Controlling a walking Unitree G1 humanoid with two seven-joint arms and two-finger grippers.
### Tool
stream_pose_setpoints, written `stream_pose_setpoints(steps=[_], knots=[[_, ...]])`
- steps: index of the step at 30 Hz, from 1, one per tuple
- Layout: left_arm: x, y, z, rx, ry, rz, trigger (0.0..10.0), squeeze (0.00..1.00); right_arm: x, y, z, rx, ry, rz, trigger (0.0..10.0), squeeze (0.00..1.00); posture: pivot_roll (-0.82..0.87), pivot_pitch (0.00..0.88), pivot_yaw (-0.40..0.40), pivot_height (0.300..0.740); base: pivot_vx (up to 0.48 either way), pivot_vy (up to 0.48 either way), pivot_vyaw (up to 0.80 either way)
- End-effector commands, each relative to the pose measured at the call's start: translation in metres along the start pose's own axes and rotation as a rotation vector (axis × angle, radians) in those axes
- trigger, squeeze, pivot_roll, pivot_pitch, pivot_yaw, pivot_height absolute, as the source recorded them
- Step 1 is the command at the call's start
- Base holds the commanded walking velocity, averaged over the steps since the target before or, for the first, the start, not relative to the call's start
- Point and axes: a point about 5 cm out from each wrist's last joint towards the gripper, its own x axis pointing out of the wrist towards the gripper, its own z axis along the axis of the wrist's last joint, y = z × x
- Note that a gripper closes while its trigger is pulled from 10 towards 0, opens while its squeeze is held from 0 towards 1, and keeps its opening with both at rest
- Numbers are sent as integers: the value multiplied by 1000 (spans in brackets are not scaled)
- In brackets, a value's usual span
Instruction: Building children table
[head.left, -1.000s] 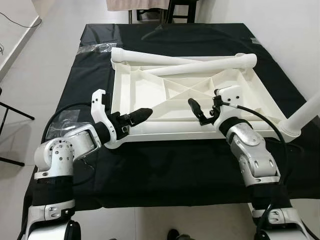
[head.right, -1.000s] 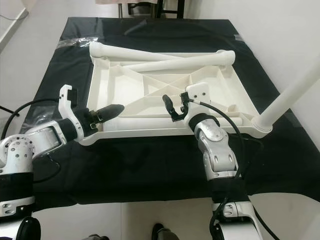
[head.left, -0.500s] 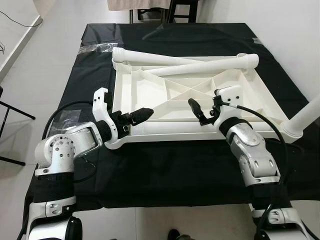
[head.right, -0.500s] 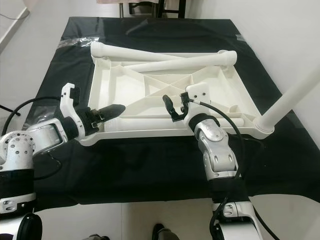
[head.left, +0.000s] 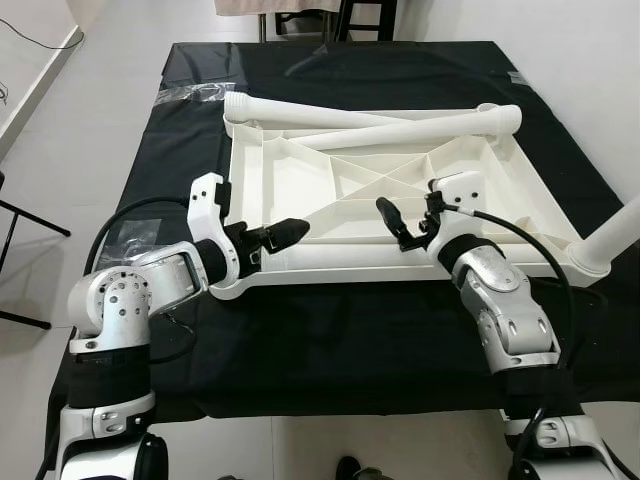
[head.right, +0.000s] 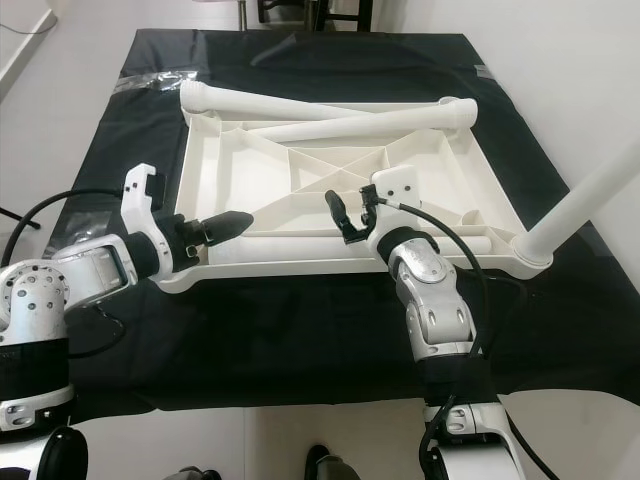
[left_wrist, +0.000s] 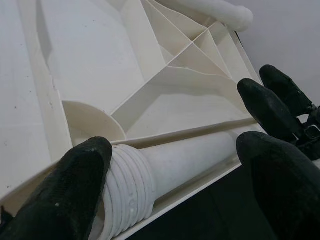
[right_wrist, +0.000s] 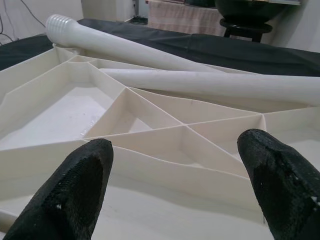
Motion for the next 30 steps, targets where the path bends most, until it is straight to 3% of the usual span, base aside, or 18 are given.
stream_pose_setpoints(steps=[1,12,15,17,21,23,27,30], knots=[[5,-1,-23,-58,116,-14,10000,0,-4,0,-5,11,20,-2,10000,0,23,239,-45,740,0,0,0],[6,-3,-18,-60,98,36,10000,0,-4,0,-6,12,26,-3,10000,0,24,240,-46,740,0,0,0],[3,-2,-8,-12,47,82,10000,0,-3,0,-7,14,30,-1,10000,0,24,240,-47,740,0,0,0],[-2,-1,10,162,-20,189,10000,0,-3,1,-8,16,32,4,10000,0,24,241,-47,740,0,0,0],[-5,-7,21,243,-66,204,10000,0,-3,1,-8,17,33,5,10000,0,27,242,-48,740,0,0,0],[-8,-21,31,270,-135,160,10000,0,-3,2,-8,16,35,8,10000,0,26,242,-48,740,0,0,0],[-8,-26,28,277,-106,140,10000,0,-3,2,-8,17,35,9,10000,0,27,242,-47,740,0,0,0],[-4,-20,7,208,8,150,10000,0,-3,2,-8,17,35,9,10000,0,26,241,-46,740,0,0,0]])
